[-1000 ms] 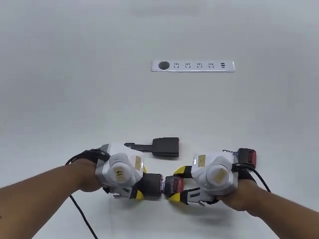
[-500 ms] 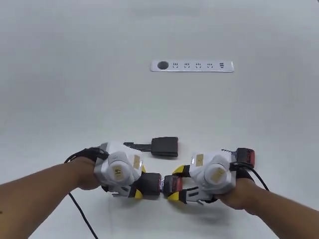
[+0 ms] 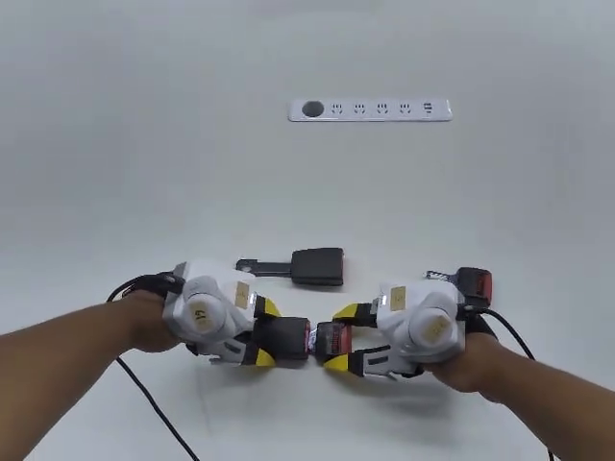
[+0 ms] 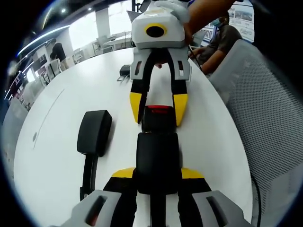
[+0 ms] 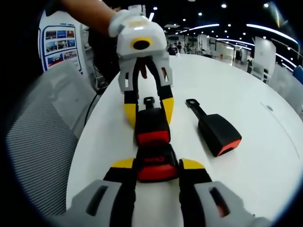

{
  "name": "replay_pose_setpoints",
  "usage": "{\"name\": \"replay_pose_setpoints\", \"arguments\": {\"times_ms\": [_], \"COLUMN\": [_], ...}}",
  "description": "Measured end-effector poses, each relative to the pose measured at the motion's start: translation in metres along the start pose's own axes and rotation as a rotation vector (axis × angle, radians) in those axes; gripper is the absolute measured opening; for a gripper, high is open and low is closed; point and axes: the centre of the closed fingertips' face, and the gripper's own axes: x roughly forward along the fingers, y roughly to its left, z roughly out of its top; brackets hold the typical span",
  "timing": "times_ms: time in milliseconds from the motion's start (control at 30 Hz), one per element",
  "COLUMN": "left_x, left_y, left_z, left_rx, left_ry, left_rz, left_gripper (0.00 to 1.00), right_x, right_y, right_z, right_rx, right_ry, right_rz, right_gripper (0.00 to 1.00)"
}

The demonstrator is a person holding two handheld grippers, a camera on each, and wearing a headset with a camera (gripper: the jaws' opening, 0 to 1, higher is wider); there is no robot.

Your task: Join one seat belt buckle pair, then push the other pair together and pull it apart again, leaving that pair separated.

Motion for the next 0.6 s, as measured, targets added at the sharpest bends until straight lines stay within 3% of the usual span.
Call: {"name": "replay_pose_setpoints", "arguments": {"times_ms": [200,600], "left_x": [-0.001,-0.0013], "left_y": [0.0003,-0.0003], "left_z": [0.001,0.0007], "left_rx": [-0.011,-0.019], "left_ry": [-0.041,-0.064], "left_rz": [0.007,0.0], "left_gripper": [0.33,0.33], "right_x": [-0.001,-0.0026], "right_y": [-0.0003,0.0006], "right_z": [0.0002,0.0003], "right_rx": [-0.012,-0.004], "right_ry": [-0.039,-0.074], "right_rz": [-0.012,-0.015], "right_gripper": [0.35,0.34]}}
